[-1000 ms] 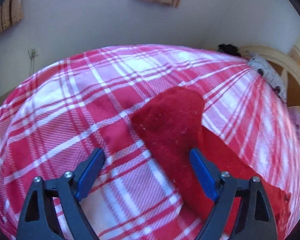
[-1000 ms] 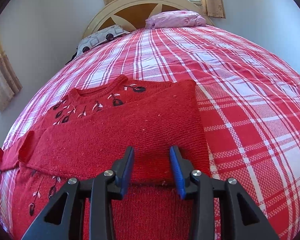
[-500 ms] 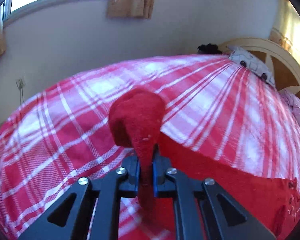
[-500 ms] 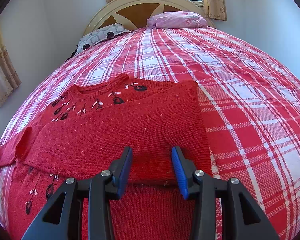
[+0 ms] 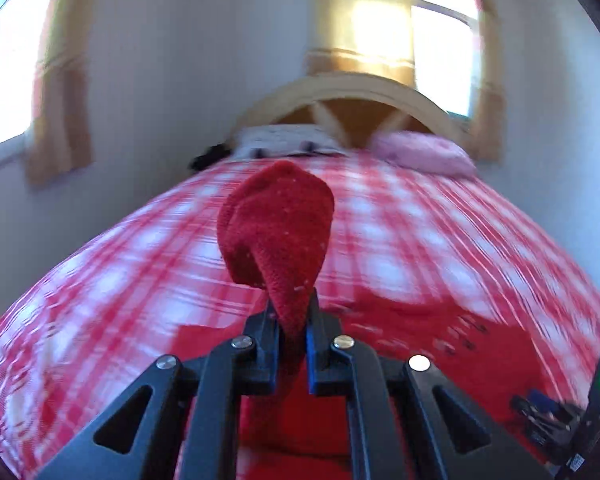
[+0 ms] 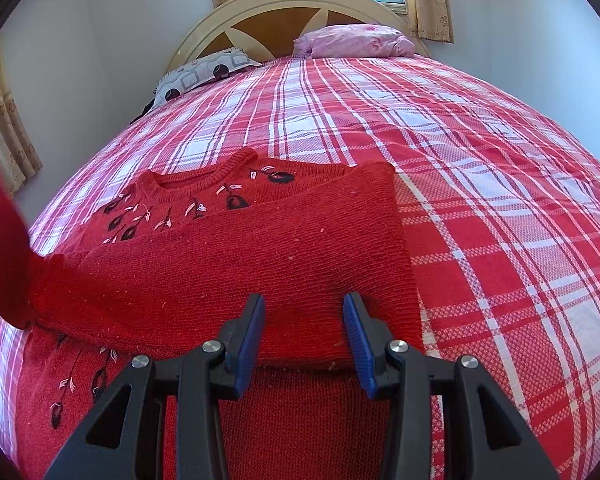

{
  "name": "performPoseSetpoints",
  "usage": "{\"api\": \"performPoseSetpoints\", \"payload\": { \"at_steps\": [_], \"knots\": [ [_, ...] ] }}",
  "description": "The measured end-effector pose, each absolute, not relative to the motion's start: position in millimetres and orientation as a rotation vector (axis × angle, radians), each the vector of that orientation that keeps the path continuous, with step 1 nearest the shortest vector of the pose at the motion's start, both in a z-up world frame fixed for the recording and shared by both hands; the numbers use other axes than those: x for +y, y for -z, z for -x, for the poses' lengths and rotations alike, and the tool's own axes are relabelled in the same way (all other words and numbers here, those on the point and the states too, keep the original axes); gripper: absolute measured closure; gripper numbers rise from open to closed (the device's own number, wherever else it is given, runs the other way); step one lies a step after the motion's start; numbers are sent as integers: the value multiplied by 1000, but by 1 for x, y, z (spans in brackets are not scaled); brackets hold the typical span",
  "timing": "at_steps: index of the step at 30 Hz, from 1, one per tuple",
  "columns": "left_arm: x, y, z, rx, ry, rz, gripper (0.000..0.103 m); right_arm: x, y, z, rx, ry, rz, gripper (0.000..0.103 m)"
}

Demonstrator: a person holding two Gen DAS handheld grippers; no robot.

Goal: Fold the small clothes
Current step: 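Grasp the other sleeve cuff with the left gripper and fold it across the body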

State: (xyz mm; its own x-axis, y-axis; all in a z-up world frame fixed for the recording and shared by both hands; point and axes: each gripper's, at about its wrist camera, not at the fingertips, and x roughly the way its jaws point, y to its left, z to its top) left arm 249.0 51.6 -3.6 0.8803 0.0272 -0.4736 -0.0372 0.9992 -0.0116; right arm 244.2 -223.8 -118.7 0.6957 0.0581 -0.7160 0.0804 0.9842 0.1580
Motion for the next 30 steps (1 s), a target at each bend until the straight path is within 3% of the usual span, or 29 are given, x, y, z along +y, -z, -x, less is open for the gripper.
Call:
{"api": "performPoseSetpoints", "payload": {
  "at_steps": [7, 10, 12, 15, 23, 24, 25, 27, 30],
  "knots": [
    [-36, 79, -253, 724, 136, -115, 83, -228, 119, -243, 795, 2, -208, 60],
    [-38, 87, -231, 793, 178, -123, 64, -228, 119, -243, 795, 2, -209, 60],
    [-24, 78, -206, 772, 212, -70, 36, -228, 119, -243, 795, 0, -212, 60],
    [7, 61, -174, 720, 200, 16, 13, -229, 119, -243, 794, -4, -221, 60],
    [70, 72, -160, 754, 20, 118, 12, -232, 102, -234, 792, -62, -348, 60],
    [76, 74, -159, 759, 2, 130, 12, -232, 99, -229, 787, -124, -433, 54],
    [80, 77, -159, 763, -7, 139, 12, -229, 97, -226, 793, -200, -525, 40],
    [85, 81, -162, 778, -21, 159, 12, -218, 96, -226, 811, -305, -626, 30],
    [89, 83, -157, 790, -13, 168, 12, -198, 96, -237, 852, -362, -650, 30]
  ]
}}
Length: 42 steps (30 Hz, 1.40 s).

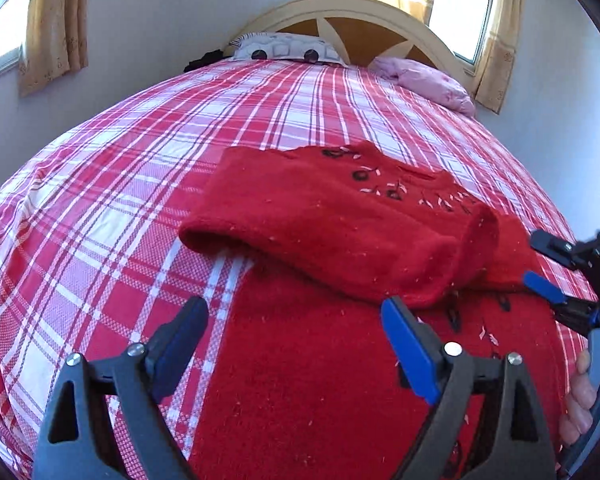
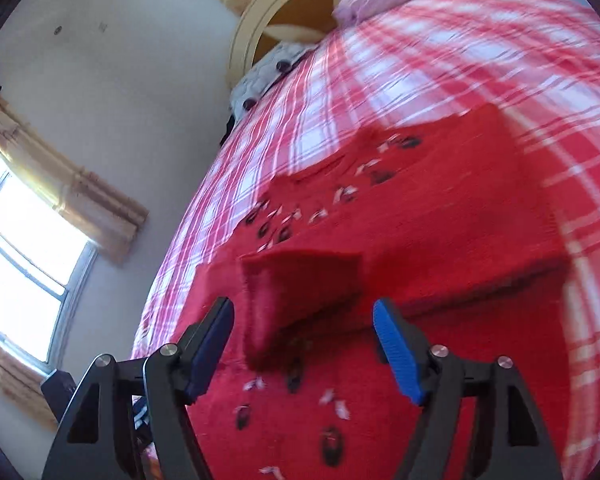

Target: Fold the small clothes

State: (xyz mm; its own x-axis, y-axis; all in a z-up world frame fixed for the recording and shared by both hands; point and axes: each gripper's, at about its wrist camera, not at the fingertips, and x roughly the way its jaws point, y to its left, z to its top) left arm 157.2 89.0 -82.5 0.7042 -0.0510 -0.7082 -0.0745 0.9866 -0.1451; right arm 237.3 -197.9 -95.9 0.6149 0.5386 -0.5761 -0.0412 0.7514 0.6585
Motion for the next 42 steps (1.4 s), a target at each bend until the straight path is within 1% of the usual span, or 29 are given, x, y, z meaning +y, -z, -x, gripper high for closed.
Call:
{"api": "performPoseSetpoints", "payload": {
  "at_steps": [3, 5, 8, 12, 17, 21, 28, 29, 30, 31, 32, 33, 35, 37, 42],
  "knots": [
    [85, 76, -152, 765, -12, 135, 12, -181, 101, -252, 902, -372, -703, 30],
    [83, 72, -150, 748, -18, 112, 12, -163, 104, -262, 958, -366, -688, 30],
    [85, 71, -152, 744, -24, 107, 12, -126, 108, -276, 1058, -302, -521, 30],
    [93, 72, -154, 751, -36, 113, 12, -106, 116, -283, 1061, -250, -371, 30],
    [104, 76, -152, 747, -59, 95, 12, -147, 121, -251, 994, -212, -451, 30],
    [107, 84, -157, 765, -65, 113, 12, -178, 127, -235, 939, -240, -574, 31],
    [99, 88, -158, 781, -65, 90, 12, -187, 118, -242, 919, -305, -672, 31],
    [100, 87, -158, 781, -61, 92, 12, -183, 119, -247, 921, -308, -661, 33],
    [100, 87, -157, 780, -62, 95, 12, -179, 120, -248, 927, -305, -633, 44],
    [101, 87, -156, 778, -66, 98, 12, -174, 122, -247, 945, -289, -592, 68],
    [103, 86, -156, 777, -68, 102, 12, -169, 127, -246, 979, -270, -551, 79],
    [104, 86, -156, 778, -70, 105, 12, -168, 131, -245, 1000, -259, -531, 94],
    [106, 88, -157, 784, -74, 111, 12, -164, 133, -240, 1005, -238, -492, 95],
    [106, 89, -157, 785, -77, 110, 12, -158, 122, -234, 979, -244, -427, 96],
    [109, 89, -160, 780, -113, 119, 12, -135, 57, -234, 822, -322, -178, 96]
  ]
}}
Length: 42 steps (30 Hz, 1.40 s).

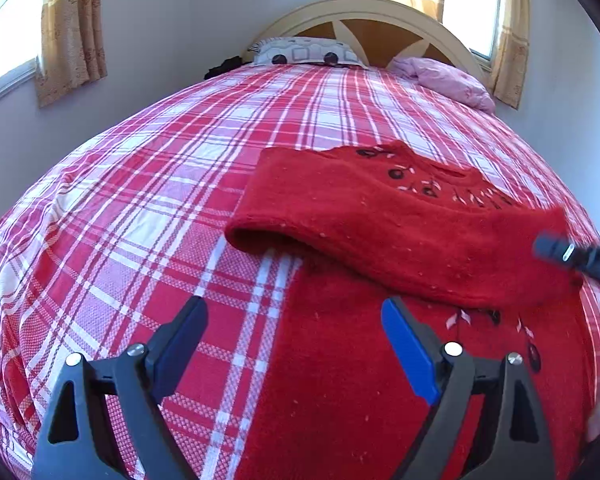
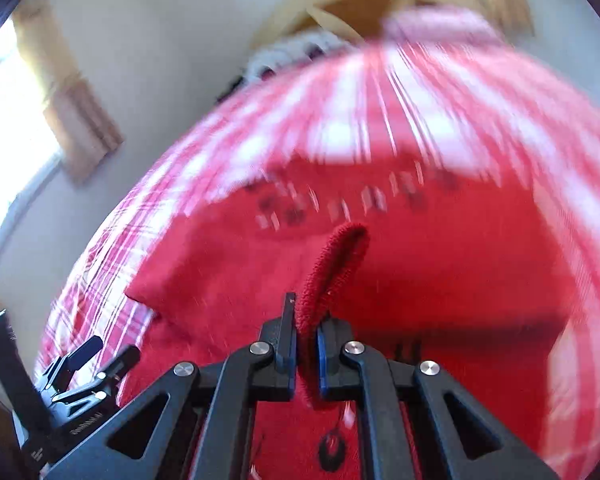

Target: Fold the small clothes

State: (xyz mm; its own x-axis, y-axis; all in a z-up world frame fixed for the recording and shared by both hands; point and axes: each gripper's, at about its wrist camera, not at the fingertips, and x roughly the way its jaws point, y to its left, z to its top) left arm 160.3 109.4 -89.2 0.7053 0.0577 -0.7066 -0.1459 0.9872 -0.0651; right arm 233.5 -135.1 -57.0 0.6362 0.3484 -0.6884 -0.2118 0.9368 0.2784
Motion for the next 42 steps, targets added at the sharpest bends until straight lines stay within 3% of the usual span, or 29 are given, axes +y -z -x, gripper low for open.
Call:
{"api": "performPoseSetpoints", "payload": {
  "at_steps": [8, 17, 28, 32, 37, 42],
  "knots": [
    [114, 84, -163, 754, -157, 125, 10, -178, -25, -261, 598, -276, -31, 96],
    [95, 99, -186, 811, -117, 115, 10, -225, 48, -283, 739, -252, -241, 96],
    [60, 98, -229, 826, -156, 199, 10, -154, -125, -288, 544, -624, -314, 96],
    [68, 100, -254, 828, -302, 202, 10, -129, -162, -278, 470, -704, -304, 96],
    [125, 106, -253, 859, -456, 312, 10, -136, -148, -270, 461, -677, -265, 96],
    [163, 114, -236, 882, -480, 362, 10, -181, -72, -292, 606, -533, -279, 96]
  ]
}}
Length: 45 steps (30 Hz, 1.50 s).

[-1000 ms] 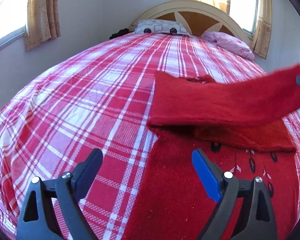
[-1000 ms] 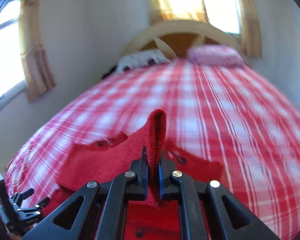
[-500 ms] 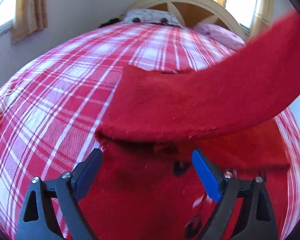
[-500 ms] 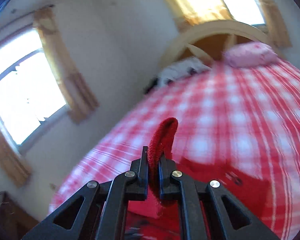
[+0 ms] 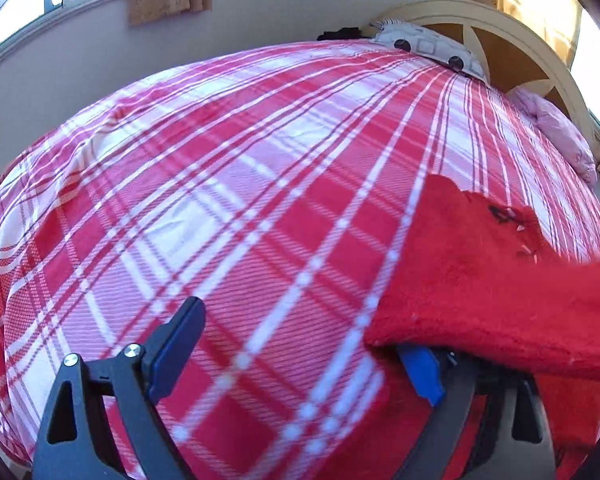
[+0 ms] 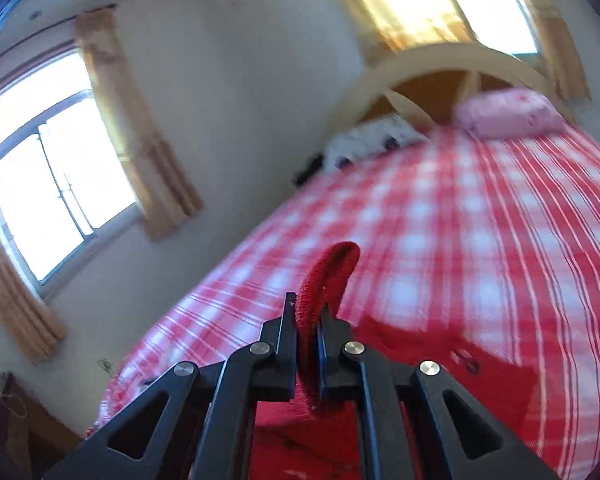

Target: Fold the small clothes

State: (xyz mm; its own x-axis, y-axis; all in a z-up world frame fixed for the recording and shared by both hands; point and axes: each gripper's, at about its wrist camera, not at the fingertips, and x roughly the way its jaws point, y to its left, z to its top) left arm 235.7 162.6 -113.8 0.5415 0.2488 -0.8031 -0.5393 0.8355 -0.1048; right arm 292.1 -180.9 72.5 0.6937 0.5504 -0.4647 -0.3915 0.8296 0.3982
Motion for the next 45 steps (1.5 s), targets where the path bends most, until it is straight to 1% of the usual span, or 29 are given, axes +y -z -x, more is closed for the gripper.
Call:
{"api": "performPoseSetpoints", "payload": {
  "at_steps": [3, 7, 9, 10, 11, 13, 15, 19, 21, 23, 24, 25, 27, 29, 30, 31, 33, 37, 38, 40, 42, 43, 45],
  "knots": [
    [163, 114, -223, 878, -444, 374, 10, -214, -16, -300, 690, -411, -257, 96],
    [150, 110, -209, 871, -447, 308, 10, -252, 86, -310, 852, -210, -178, 96],
    [147, 111, -208, 877, -463, 281, 10, -262, 118, -307, 920, -173, -167, 96],
    [147, 112, -207, 887, -453, 277, 10, -271, 123, -299, 885, -195, -208, 94],
    [147, 114, -205, 902, -434, 275, 10, -279, 121, -293, 874, -201, -247, 93],
    [146, 114, -202, 915, -429, 266, 10, -287, 115, -286, 889, -198, -289, 84],
    [148, 109, -199, 908, -422, 265, 10, -294, 112, -280, 903, -198, -309, 80],
    [147, 80, -199, 799, -415, 252, 10, -296, 96, -279, 876, -200, -320, 80],
    [144, 67, -213, 764, -391, 224, 10, -293, 88, -284, 855, -195, -320, 79],
    [139, 60, -230, 739, -385, 191, 10, -284, 89, -300, 865, -177, -278, 74],
    [137, 57, -240, 735, -382, 176, 10, -277, 93, -309, 884, -169, -237, 70],
    [134, 57, -250, 739, -378, 159, 10, -272, 96, -315, 899, -163, -206, 69],
    [129, 58, -270, 755, -367, 123, 10, -259, 110, -330, 953, -176, -130, 69],
    [123, 65, -289, 783, -367, 85, 10, -249, 114, -331, 942, -179, -77, 70],
    [120, 68, -295, 797, -369, 71, 10, -246, 113, -330, 932, -173, -49, 78],
    [118, 73, -303, 812, -379, 57, 10, -243, 111, -328, 926, -172, -24, 92],
    [120, 86, -319, 846, -424, 36, 10, -243, 102, -322, 886, -154, -13, 93],
    [129, 111, -337, 922, -507, 41, 9, -251, 71, -306, 704, -81, 8, 93],
    [132, 118, -339, 930, -515, 57, 7, -253, 71, -306, 690, -56, 17, 93],
    [132, 119, -334, 902, -556, 60, 1, -253, 87, -317, 751, -43, 40, 93],
    [130, 119, -335, 906, -578, 33, 0, -253, 118, -332, 888, -71, 42, 92],
    [128, 119, -336, 909, -580, 26, 0, -254, 124, -333, 890, -73, 36, 91],
    [129, 117, -333, 916, -583, 19, 0, -257, 115, -329, 891, -90, 15, 88]
  ]
}}
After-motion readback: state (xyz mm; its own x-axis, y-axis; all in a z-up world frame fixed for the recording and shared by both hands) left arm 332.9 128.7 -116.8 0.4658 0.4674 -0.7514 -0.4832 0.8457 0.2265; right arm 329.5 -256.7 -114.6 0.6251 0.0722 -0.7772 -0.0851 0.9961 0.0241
